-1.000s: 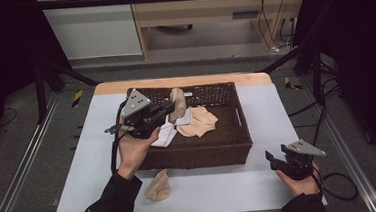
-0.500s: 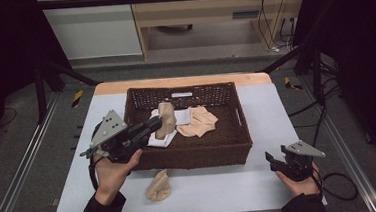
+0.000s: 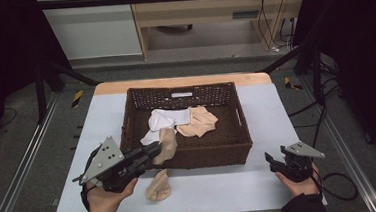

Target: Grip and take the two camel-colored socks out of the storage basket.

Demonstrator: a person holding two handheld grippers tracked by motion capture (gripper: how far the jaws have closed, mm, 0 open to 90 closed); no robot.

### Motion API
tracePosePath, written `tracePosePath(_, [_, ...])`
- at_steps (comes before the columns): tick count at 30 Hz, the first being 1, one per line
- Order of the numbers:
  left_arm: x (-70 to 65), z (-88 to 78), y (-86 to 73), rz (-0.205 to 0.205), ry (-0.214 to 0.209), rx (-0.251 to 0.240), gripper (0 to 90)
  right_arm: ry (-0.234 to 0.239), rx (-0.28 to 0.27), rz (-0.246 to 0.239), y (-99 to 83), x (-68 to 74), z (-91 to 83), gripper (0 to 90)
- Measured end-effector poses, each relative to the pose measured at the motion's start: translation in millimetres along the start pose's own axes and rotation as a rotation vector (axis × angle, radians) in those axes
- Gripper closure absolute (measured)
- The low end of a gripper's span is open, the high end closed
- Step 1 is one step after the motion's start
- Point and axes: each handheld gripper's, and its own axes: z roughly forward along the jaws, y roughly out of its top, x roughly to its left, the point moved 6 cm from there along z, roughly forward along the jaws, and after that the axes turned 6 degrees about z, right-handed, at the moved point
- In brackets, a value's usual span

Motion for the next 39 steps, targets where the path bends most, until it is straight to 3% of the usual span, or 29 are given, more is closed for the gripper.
tracePosePath(6, [-11.3,-1.3,-23.7,-0.005,-0.024,0.047,86.0,0.001,-0.005,0.006,0.4,0.1,-2.0,37.8])
tracePosePath(10, [-19.3,3.3,-44.6,-0.009,-0.05,0.107,86.1,-0.003,-0.002,-0.001,-0.3,-0.2,-1.2,38.1])
tracePosePath(18, [-26.0,23.6,-86.7,-0.04,-0.076,0.224,86.0,0.0,0.0,-0.001,-0.8,-0.2,-0.9,38.1])
tracePosePath(20, [-27.2,29.4,-96.8,-0.029,-0.075,0.258,86.1,0.001,-0.002,-0.001,-0.5,0.1,-1.1,38.1])
tracePosePath(27, [-24.7,47.1,-132.9,-0.048,-0.075,0.358,86.1,0.004,0.006,-0.002,-1.2,0.5,-0.5,38.1])
tracePosePath(32, [-24.0,56.7,-152.0,-0.061,-0.083,0.414,85.6,0.003,0.012,-0.008,-2.1,0.7,0.6,38.1])
tracePosePath(36, [-25.6,59.9,-157.3,-0.047,-0.085,0.43,83.7,0.004,0.017,-0.01,-2.7,0.8,1.4,38.1])
tracePosePath(39, [-25.3,61.7,-160.0,-0.036,-0.08,0.429,77.5,0.005,0.02,-0.016,-3.5,0.9,2.7,38.0])
